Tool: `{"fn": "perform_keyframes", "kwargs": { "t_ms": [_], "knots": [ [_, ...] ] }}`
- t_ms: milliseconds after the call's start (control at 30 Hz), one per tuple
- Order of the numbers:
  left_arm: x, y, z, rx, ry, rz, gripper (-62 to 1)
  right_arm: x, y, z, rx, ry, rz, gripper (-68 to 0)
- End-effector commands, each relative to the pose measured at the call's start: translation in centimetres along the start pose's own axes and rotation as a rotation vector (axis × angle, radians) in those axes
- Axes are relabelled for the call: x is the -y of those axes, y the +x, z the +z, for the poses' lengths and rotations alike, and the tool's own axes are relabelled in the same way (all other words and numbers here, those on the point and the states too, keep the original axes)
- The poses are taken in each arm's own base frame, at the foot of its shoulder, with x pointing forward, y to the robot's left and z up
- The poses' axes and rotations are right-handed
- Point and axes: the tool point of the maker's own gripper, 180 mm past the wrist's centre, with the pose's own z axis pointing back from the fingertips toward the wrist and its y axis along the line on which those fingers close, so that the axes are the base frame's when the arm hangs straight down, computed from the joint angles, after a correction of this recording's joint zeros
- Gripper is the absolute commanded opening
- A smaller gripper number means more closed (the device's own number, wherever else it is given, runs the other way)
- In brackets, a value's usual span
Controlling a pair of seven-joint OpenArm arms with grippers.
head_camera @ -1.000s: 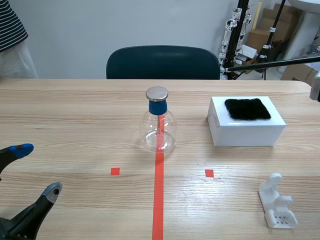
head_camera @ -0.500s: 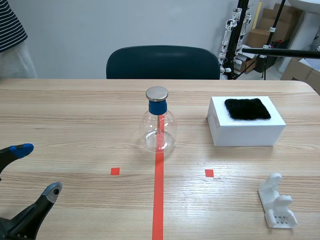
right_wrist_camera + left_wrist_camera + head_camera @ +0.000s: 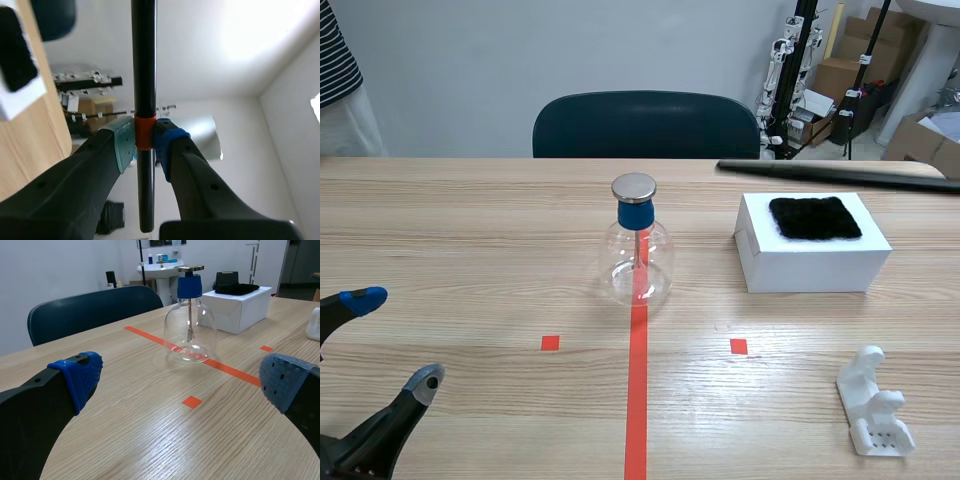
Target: Do the electroscope experiment. rub the rod on the fur
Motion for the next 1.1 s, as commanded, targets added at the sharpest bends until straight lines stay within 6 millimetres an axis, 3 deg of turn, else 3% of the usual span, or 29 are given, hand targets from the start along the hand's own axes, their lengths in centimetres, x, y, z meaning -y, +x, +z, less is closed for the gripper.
{"fn": "perform_keyframes", "kwargs": {
  "t_ms": [0, 233, 500, 767, 1067],
  "knots": [
    [-0.4, 1.4, -0.1, 0.065, 0.004, -0.018, 1.4, 1.2, 0.7, 0.3, 0.031, -0.04, 0.056, -67.6],
    [-0.4, 1.4, -0.1, 0.065, 0.004, -0.018, 1.4, -0.5, 2.1, 2.7, 0.068, 0.076, 0.24, -67.6],
    [-0.4, 1.4, -0.1, 0.065, 0.004, -0.018, 1.4, -2.1, 3.6, 3.8, 0.102, 0.138, 0.321, -67.6],
    [-0.4, 1.4, -0.1, 0.065, 0.004, -0.018, 1.4, -3.8, 6.9, 5.9, 0.202, 0.211, 0.26, -67.6],
    [-0.4, 1.4, -0.1, 0.065, 0.004, -0.018, 1.4, -3.6, 9.5, 5.6, 0.235, 0.184, 0.175, -67.6]
  ]
}}
